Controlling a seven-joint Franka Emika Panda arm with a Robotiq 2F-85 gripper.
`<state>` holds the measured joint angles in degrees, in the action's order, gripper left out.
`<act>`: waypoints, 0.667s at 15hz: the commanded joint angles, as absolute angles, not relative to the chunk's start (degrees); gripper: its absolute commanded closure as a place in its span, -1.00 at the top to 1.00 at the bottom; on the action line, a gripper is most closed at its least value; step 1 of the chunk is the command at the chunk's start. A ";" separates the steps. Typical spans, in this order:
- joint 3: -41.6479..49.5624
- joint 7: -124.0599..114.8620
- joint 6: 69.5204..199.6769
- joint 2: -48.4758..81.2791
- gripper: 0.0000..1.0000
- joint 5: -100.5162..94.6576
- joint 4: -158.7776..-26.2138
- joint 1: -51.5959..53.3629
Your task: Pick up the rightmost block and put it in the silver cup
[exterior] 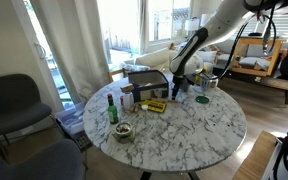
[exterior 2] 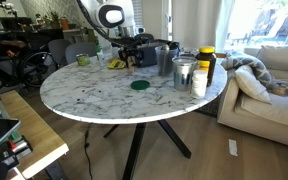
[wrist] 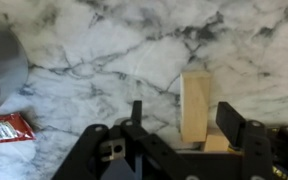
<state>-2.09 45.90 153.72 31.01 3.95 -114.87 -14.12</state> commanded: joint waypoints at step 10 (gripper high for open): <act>-1.79 40.74 154.11 33.58 -0.77 0.29 -113.47 -12.71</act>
